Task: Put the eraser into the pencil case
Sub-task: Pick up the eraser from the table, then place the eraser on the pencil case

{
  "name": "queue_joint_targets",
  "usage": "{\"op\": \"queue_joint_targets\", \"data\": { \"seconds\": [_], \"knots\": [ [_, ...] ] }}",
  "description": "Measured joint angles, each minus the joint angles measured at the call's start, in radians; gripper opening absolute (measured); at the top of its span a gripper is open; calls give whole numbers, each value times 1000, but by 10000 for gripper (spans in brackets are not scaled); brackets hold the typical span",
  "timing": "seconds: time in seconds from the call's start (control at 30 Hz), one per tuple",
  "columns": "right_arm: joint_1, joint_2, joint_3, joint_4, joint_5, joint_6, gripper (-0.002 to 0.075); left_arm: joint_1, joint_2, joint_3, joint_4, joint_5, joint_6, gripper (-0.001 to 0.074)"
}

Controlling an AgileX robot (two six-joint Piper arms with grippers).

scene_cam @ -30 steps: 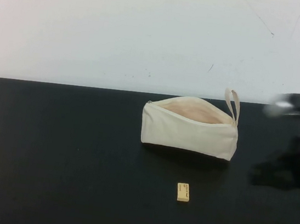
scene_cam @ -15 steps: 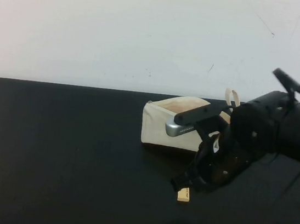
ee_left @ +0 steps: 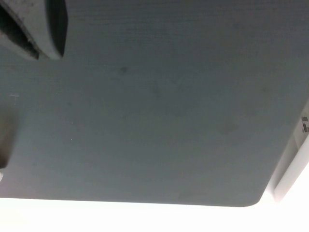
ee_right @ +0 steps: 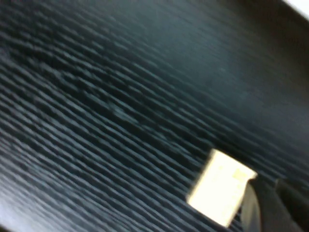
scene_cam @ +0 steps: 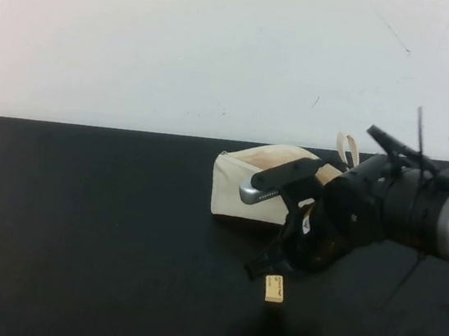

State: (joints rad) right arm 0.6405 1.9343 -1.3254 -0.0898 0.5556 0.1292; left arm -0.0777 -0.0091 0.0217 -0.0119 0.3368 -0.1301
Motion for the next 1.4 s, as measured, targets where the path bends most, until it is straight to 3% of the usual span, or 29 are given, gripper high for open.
{"op": "queue_joint_targets", "data": {
  "seconds": [0.07,0.23,0.4,0.57,0.63,0.73,0.77,1.1,1.23,1.4],
  "knots": [
    [0,21,0,29,-16,10,99,0,0,0,0,0,0,-2],
    [0,54,0,69,-32,24,339,0,0,0,0,0,0,-2],
    [0,87,-1,83,-38,27,415,0,0,0,0,0,0,-2],
    [0,105,-2,90,-45,27,388,0,0,0,0,0,0,-2],
    [0,105,-2,90,-45,27,342,0,0,0,0,0,0,-2],
    [0,108,-5,90,-47,21,208,0,0,0,0,0,0,-2],
    [0,108,-7,99,-44,14,200,0,0,0,0,0,0,-2],
    [2,44,-217,153,152,-163,200,0,0,0,0,0,0,-2],
    [2,4,-341,55,139,-215,200,0,0,0,0,0,0,-2],
    [2,7,-377,-140,53,-158,200,0,0,0,0,0,0,-2]
  ]
}}
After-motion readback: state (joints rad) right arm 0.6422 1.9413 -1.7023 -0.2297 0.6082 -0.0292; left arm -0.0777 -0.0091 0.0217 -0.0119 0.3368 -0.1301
